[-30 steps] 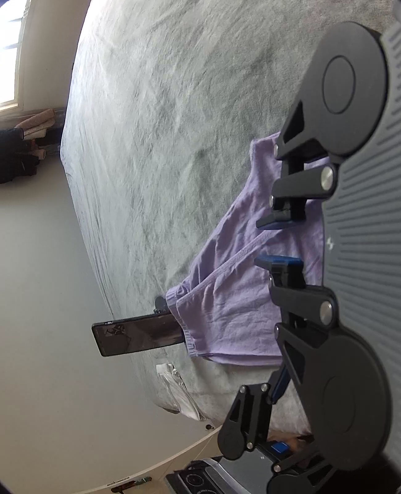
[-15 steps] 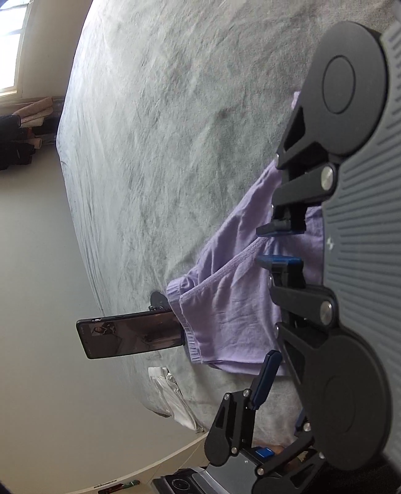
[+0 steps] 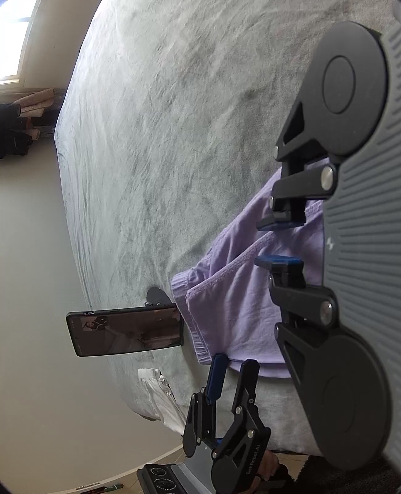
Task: Fold clothes
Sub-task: 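Move both open grippers to the waistband end of the lavender pants, then close both grippers on the pants' waistband end side by side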
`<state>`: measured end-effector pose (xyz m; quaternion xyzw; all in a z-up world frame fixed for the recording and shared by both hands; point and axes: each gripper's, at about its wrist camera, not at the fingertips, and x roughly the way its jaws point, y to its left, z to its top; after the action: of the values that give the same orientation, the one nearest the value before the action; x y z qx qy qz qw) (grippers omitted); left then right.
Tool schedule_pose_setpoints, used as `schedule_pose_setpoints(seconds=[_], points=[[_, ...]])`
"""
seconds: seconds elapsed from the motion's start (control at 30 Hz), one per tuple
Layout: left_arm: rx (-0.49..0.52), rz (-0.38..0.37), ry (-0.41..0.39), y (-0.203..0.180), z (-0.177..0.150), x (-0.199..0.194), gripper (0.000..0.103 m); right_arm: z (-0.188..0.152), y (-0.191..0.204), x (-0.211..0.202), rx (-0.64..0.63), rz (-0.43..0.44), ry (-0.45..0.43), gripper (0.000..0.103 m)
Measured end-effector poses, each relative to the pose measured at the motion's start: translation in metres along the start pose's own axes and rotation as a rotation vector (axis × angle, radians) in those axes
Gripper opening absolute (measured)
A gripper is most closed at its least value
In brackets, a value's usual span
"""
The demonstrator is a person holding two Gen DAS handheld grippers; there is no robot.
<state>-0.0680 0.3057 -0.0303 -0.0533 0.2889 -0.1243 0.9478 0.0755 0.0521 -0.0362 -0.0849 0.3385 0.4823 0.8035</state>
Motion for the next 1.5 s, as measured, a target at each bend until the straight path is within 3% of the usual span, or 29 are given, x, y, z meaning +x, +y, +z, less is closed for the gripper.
schedule_pose_setpoints(seconds=[0.13, 0.43, 0.6, 0.73, 0.8, 0.87, 0.93, 1.13, 1.3, 1.5], points=[[0.037, -0.071, -0.033, -0.024, 0.008, -0.004, 0.059, -0.015, -0.013, -0.044, 0.072, -0.021, -0.001, 0.035], [0.254, -0.249, -0.005, -0.121, 0.002, 0.011, 0.070, -0.101, -0.028, -0.139, 0.381, -0.059, 0.022, 0.039], [0.451, -0.328, 0.024, -0.181, -0.020, 0.018, 0.072, -0.144, -0.020, -0.158, 0.529, -0.013, 0.060, 0.039], [0.606, -0.366, 0.048, -0.218, -0.039, 0.021, 0.072, -0.160, -0.024, -0.152, 0.695, 0.081, 0.031, 0.040], [0.651, -0.358, 0.049, -0.231, -0.047, 0.024, 0.072, -0.167, -0.026, -0.149, 0.780, 0.130, 0.014, 0.040], [0.675, -0.349, 0.036, -0.239, -0.052, 0.025, 0.071, -0.174, -0.029, -0.145, 0.864, 0.181, -0.005, 0.031], [0.685, -0.329, 0.015, -0.245, -0.056, 0.024, 0.069, -0.175, -0.030, -0.140, 0.907, 0.192, 0.000, 0.009], [0.702, -0.243, -0.038, -0.258, -0.061, 0.022, 0.051, -0.162, -0.034, -0.151, 0.976, 0.270, -0.059, 0.009], [0.733, -0.121, -0.071, -0.269, -0.062, 0.030, 0.039, -0.150, -0.035, -0.156, 0.952, 0.263, -0.057, 0.008], [0.792, 0.019, -0.093, -0.274, -0.068, 0.035, 0.034, -0.152, -0.033, -0.152, 0.944, 0.261, -0.041, 0.008]])
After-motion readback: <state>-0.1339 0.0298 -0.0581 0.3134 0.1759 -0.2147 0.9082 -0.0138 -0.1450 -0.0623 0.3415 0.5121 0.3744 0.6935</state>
